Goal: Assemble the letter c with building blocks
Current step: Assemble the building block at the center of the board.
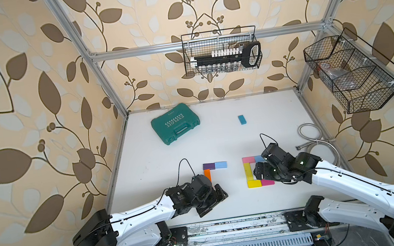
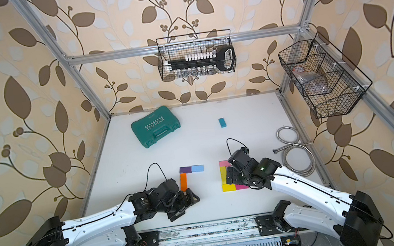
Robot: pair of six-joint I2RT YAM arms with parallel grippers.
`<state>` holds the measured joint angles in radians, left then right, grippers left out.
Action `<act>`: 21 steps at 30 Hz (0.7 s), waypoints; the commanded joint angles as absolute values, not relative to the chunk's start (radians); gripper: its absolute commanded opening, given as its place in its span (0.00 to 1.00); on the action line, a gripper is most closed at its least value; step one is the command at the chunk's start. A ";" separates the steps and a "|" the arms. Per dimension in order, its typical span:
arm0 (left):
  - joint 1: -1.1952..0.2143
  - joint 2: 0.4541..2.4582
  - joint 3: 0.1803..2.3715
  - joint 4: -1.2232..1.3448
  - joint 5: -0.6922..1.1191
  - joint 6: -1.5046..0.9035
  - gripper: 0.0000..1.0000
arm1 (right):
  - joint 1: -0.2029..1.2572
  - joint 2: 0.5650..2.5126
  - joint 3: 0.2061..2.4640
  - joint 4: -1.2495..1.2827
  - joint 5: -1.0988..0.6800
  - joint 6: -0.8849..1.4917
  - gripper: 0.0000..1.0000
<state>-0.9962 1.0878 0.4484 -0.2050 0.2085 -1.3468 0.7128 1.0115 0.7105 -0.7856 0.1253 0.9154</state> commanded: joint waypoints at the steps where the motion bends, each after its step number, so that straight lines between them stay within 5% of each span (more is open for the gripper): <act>1: -1.003 1.103 0.457 -0.133 0.150 -1.379 0.99 | 0.710 1.019 0.703 -0.774 0.106 0.909 0.96; 21: -1.079 1.174 0.437 0.006 0.015 -1.528 0.99 | 0.710 1.048 0.725 -0.713 0.048 0.911 0.96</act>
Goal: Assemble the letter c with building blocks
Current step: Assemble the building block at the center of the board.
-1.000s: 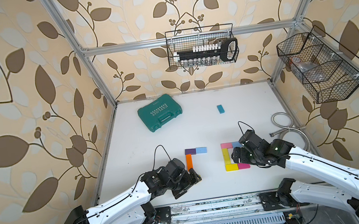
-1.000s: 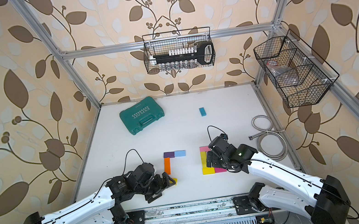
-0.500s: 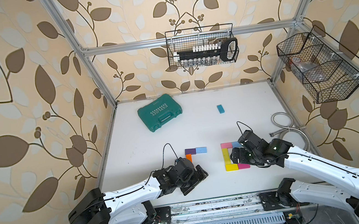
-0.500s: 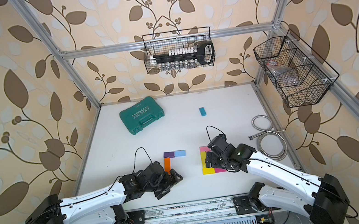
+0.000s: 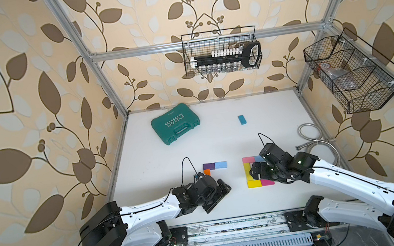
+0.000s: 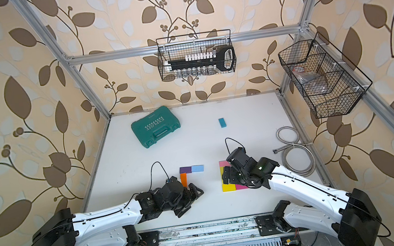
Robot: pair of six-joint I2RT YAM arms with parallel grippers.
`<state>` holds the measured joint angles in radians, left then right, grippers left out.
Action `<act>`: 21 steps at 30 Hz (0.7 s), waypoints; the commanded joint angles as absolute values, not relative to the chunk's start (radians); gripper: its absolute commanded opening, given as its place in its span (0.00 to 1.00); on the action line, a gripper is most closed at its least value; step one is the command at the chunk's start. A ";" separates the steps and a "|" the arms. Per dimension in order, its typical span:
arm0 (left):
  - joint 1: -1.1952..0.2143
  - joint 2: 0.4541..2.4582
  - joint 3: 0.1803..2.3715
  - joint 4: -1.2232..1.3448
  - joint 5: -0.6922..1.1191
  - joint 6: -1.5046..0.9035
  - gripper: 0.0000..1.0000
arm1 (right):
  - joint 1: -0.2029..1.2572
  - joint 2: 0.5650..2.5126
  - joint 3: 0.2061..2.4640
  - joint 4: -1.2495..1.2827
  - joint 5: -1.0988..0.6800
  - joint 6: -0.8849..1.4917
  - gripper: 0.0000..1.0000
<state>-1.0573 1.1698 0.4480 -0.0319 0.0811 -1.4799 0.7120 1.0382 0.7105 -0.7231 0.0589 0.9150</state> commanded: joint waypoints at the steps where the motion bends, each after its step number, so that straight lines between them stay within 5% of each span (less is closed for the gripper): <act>1: -1.085 1.178 0.438 0.005 0.009 -1.535 0.99 | 0.710 1.049 0.726 -0.712 0.048 0.910 0.96; 21: -1.123 1.102 0.397 -0.065 -0.116 -1.611 0.99 | 0.710 1.049 0.729 -0.704 0.043 0.905 0.96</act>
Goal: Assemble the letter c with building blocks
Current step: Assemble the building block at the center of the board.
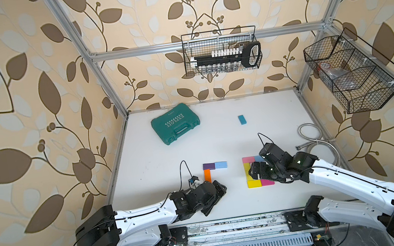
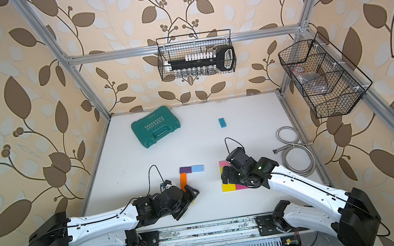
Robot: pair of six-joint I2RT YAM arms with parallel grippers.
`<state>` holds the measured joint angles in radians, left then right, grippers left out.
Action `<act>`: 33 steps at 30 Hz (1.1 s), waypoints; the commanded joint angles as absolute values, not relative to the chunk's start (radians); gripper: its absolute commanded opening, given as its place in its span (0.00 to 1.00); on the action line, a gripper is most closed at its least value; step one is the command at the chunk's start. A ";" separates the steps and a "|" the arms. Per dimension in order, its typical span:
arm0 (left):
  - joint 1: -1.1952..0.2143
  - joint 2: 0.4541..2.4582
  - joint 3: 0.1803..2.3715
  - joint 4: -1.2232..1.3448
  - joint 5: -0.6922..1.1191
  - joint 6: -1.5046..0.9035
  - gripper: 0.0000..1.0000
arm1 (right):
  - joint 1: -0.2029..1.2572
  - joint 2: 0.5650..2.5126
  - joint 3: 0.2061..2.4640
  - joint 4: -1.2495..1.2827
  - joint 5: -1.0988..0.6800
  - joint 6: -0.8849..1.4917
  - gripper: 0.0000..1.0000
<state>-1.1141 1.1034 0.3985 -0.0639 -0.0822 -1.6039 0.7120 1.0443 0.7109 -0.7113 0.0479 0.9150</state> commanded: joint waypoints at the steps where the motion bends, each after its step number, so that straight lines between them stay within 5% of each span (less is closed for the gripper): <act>1: -1.122 1.115 0.402 -0.056 -0.110 -1.608 0.99 | 0.710 1.050 0.730 -0.704 0.043 0.905 0.96; 33: -1.068 1.193 0.451 -0.023 -0.081 -1.549 0.99 | 0.686 1.053 0.721 -0.701 0.039 0.902 0.96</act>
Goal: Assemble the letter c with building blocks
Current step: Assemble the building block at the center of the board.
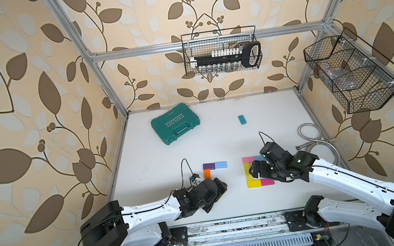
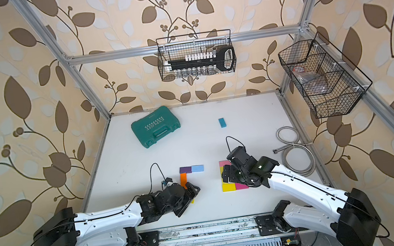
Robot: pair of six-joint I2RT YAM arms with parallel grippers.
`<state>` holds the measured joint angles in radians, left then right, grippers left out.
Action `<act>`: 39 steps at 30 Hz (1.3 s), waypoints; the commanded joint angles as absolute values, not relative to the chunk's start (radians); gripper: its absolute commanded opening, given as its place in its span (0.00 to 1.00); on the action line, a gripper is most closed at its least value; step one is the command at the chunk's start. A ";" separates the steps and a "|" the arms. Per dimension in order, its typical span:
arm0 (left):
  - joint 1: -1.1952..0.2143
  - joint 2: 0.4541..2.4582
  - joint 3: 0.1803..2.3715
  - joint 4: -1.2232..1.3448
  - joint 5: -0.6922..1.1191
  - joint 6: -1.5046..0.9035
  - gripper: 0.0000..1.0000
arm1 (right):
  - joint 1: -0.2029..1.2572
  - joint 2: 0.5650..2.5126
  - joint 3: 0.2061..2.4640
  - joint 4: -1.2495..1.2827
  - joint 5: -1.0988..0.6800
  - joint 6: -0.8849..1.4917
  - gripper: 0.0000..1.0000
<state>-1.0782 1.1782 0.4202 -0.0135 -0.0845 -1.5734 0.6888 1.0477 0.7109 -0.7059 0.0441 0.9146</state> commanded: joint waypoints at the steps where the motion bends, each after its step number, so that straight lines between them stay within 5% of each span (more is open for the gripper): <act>1: -1.069 1.199 0.452 -0.020 -0.079 -1.547 0.99 | 0.686 1.054 0.721 -0.701 0.039 0.902 0.96; 39: -1.028 1.244 0.501 -0.026 -0.043 -1.487 0.99 | 0.680 1.054 0.716 -0.693 0.035 0.900 0.96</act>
